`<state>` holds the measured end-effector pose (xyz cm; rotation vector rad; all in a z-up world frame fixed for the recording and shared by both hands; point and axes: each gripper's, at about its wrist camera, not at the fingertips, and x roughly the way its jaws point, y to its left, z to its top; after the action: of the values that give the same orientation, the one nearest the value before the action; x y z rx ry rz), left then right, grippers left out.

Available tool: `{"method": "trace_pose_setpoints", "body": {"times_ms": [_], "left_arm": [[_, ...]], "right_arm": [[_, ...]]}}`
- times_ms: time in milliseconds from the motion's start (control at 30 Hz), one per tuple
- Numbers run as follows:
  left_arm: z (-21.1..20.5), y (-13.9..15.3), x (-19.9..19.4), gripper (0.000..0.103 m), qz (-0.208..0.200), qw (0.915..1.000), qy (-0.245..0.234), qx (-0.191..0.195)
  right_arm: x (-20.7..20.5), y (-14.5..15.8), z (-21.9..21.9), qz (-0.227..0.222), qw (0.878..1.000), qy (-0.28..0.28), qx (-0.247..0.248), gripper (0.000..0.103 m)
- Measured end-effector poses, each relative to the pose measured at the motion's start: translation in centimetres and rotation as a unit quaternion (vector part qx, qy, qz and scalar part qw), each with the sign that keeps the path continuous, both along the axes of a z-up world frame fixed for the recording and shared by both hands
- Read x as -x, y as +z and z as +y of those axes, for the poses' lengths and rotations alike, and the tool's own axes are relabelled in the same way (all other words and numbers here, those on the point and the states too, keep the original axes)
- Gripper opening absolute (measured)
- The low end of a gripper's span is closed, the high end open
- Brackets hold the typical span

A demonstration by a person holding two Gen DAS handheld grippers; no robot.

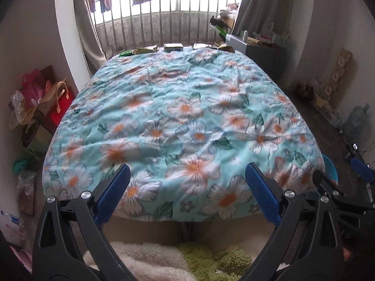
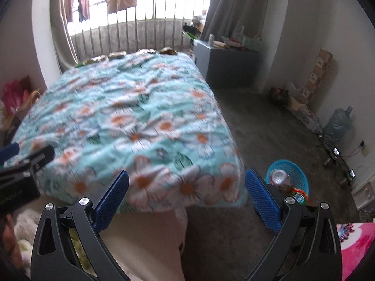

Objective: Collect trash

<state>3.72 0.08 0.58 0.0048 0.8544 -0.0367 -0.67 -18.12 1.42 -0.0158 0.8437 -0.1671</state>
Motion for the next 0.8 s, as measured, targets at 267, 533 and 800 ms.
{"method": "trace_pose_setpoints", "body": {"times_ms": [267,533,800], "left_arm": [[-1.2,-0.6,0.2,0.094,0.013,0.9997,-0.016,-0.011],[-2.6,-0.7,0.5,0.094,0.011,0.9989,-0.033,-0.031],[-3.2,-1.1,0.5,0.094,0.019,0.9981,-0.041,-0.041]], "right_arm": [[0.8,-1.0,-1.7,0.022,1.000,-0.020,-0.003,0.097],[1.2,-1.0,-3.5,0.020,0.999,-0.036,0.003,0.096],[1.6,-1.3,-5.3,0.023,0.998,-0.052,-0.006,0.096]]}}
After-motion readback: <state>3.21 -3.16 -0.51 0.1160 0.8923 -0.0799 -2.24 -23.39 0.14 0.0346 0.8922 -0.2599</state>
